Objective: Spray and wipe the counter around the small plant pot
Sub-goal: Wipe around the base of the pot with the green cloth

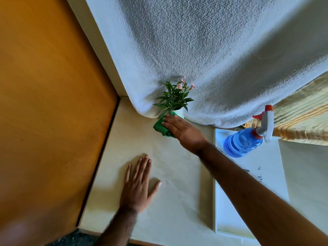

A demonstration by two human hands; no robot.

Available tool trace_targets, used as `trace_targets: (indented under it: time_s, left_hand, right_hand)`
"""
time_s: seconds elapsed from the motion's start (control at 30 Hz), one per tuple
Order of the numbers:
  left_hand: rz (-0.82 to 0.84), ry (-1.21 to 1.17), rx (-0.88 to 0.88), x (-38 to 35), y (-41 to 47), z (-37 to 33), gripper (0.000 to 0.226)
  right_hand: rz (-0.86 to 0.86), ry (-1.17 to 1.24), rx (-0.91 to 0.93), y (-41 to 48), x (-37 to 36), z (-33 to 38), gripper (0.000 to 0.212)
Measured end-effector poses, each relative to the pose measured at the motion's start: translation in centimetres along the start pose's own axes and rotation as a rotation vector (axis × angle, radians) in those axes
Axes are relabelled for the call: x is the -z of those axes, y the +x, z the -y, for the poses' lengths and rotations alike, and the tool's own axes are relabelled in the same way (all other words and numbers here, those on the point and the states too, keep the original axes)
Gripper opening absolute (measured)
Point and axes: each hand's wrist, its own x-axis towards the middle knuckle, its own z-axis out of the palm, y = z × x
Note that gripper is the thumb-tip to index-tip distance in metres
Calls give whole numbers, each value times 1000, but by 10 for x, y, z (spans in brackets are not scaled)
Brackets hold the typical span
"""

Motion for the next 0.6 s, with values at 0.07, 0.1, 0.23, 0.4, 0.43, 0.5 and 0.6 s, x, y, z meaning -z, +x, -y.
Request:
trace_targets:
  time_s: [0.07,0.1,0.23,0.4,0.43,0.5,0.6]
  left_hand:
    - [-9,-2,2,0,0,0,88]
    - [-13,0,3,0,0,0,87]
    - [-22,8,-2,-1,-1,1,86]
    - [-42,4,-3,-2,-1,1,89]
    - [-50,3,-4,-2,0,1,90]
    - [-55,6,-8,-2,0,1,90]
    - [-51,10,-7,-4,-1,1,91]
  right_hand:
    - [71,24,-7,-7,-7,-6,46]
    - [106,40,-24,-10,-10,-7,47]
    - [212,97,-109,-24,-22,-3,55]
    - [138,103,-113,-23,-16,14,52]
    - [103,80,-75,-21,-13,17,50]
    - [30,13,-16,-14,-6,17,45]
    - [14,-44,-8,-8,-6,6,43]
